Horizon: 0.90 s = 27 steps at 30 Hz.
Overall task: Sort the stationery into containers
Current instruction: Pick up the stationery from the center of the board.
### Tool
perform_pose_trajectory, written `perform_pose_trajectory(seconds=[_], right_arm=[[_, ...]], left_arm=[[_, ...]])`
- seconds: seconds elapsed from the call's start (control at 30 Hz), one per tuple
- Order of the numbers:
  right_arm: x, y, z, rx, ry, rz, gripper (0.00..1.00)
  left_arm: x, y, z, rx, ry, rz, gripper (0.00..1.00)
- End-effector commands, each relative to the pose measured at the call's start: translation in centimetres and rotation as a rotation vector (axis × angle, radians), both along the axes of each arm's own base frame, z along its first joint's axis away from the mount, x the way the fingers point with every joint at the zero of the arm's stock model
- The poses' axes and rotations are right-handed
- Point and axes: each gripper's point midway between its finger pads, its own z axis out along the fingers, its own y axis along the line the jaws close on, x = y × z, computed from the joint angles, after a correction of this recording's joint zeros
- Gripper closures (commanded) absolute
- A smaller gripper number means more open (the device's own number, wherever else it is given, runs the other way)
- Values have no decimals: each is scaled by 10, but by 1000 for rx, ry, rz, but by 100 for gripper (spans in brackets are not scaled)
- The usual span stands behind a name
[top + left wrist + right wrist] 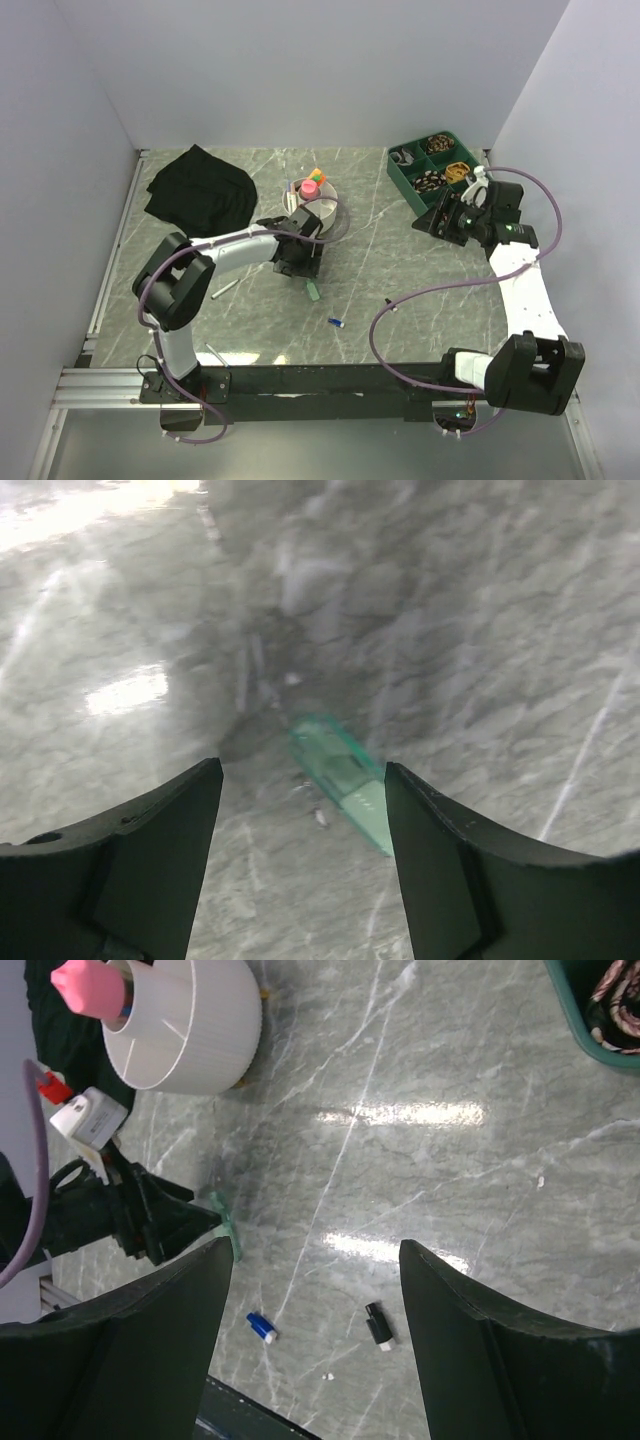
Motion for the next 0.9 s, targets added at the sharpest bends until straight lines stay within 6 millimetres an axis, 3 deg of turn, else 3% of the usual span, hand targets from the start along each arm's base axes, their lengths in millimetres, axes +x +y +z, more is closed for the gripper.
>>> perform_pose_trajectory(seconds=[0.0,0.23,0.33,0.43,0.53,0.57,0.67,0.73,0.77,0.83,0.87], right_arm=[[-14,11,8,19,-29,55,25],[-18,15,5,25,-22,120,25],[-21,20,16,44,-51,148,25],[-26,22,28,28,-90,173,26],[-37,23,39,-3,-117,213,26],[-40,23,41,-11,-119,216,26],[-47,22,53,-40,-147,222,25],[-50,21,62,-54,-172,220,25],[-51,21,68,-61,-191,217,26],[-51,20,76,-76,-230,208,26],[-48,20,78,-79,-252,202,25]], left_arm=[[-2,-23,8,-25,-26,-43,29],[-27,-9,-32,85,40,-54,40],[-27,-3,-47,132,30,-72,51],[-26,-12,-50,141,2,-144,63],[-33,-30,-46,105,-15,-273,83],[-33,-32,-45,102,-24,-300,99],[-34,-41,-23,67,-67,-394,99],[-33,-49,12,23,-103,-456,99],[-26,-61,45,-36,-163,-495,99],[-20,-70,83,-117,-227,-530,99],[-15,-77,120,-193,-314,-544,99]])
